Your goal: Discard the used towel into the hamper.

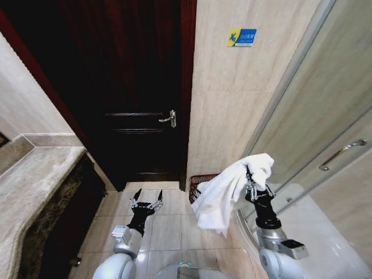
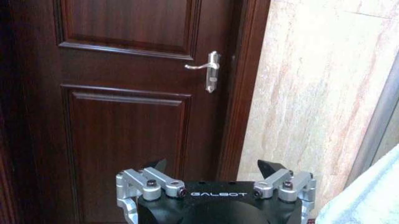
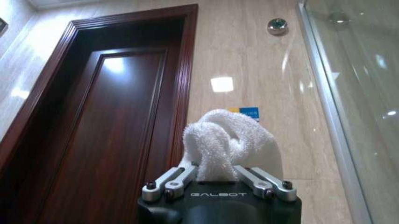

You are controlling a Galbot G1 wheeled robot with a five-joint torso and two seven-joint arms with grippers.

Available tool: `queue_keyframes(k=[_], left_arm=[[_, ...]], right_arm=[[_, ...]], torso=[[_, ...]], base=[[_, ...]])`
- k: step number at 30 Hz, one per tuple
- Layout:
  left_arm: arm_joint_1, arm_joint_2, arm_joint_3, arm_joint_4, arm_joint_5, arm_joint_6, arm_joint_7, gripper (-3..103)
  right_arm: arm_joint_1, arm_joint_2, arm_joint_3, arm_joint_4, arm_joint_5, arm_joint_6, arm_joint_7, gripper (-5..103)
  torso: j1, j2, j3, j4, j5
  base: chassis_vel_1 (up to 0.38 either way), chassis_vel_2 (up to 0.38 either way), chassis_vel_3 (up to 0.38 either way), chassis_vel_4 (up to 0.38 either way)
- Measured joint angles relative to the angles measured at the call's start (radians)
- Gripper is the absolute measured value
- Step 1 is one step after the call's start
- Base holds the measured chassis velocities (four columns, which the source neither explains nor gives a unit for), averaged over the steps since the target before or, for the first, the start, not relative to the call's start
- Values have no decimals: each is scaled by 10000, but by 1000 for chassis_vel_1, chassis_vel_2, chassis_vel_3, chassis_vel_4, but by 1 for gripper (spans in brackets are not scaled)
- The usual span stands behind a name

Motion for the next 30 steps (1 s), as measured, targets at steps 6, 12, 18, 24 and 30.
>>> queue_keyframes(k=[6, 12, 18, 24, 30], left_arm=[[0, 0, 0, 0, 0, 0, 0, 99], [0, 0, 0, 0, 0, 0, 0, 99], [0, -1, 0, 0, 0, 1, 0, 99], [-1, -1, 0, 0, 0, 0, 0, 99], [0, -1, 0, 0, 0, 0, 0, 99]], right_arm=[[-46, 95, -59, -41, -21, 0, -37, 12], [-57, 95, -80, -42, -39, 0, -37, 12], [29, -1, -78, -49, 7, -12, -25, 12], [159, -103, -67, 18, 22, -65, 5, 12], [266, -138, -43, 92, 90, -205, -169, 12]], torso=[[0, 0, 0, 0, 0], [0, 0, 0, 0, -3], [2, -1, 1, 1, 1], [7, -2, 2, 0, 0], [-2, 0, 0, 1, 1]], base=[[-88, 90, 82, -83], [-122, 103, 111, -114], [-125, 117, 124, -117], [-78, 89, 87, -96], [0, 0, 0, 0]])
